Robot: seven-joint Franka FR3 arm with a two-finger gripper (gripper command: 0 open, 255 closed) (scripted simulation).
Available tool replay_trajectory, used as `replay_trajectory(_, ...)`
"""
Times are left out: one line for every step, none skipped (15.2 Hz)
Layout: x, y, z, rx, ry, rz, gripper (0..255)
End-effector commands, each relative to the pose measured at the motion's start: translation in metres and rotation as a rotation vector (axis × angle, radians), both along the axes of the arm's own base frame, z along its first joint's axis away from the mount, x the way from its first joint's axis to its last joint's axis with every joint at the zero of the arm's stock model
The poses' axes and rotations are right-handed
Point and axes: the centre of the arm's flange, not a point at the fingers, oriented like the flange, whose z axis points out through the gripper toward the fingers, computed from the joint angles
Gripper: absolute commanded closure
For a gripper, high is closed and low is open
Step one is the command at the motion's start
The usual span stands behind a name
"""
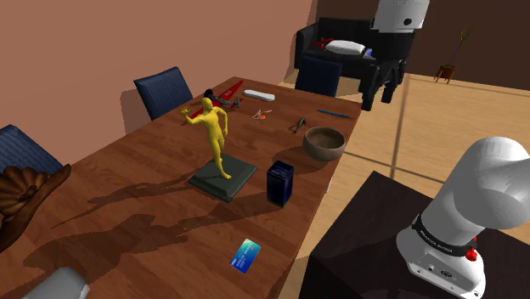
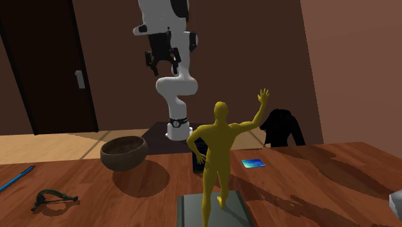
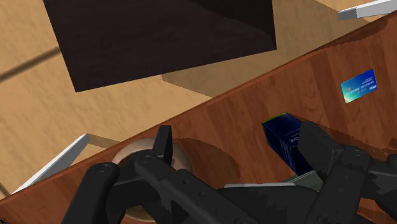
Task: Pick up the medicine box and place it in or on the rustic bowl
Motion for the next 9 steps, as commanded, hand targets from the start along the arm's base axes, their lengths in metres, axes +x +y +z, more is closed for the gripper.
replay_trajectory(0.000, 0.000, 0.000, 0.000, 0.000, 0.000, 0)
replay_trajectory(0.006, 0.008, -0.009, -0.004, -0.003, 0.006, 0)
replay_trajectory(0.012, 0.017, -0.017, -0.007, -0.007, 0.012, 0)
replay_trajectory(0.018, 0.025, -0.026, -0.011, -0.010, 0.018, 0)
replay_trajectory(0.023, 0.033, -0.034, -0.014, -0.014, 0.024, 0)
replay_trajectory(0.029, 0.042, -0.043, -0.018, -0.017, 0.030, 0)
replay_trajectory(0.035, 0.050, -0.052, -0.022, -0.021, 0.036, 0)
replay_trajectory(0.041, 0.058, -0.060, -0.025, -0.024, 0.042, 0)
replay_trajectory(0.046, 0.067, -0.069, -0.029, -0.028, 0.048, 0)
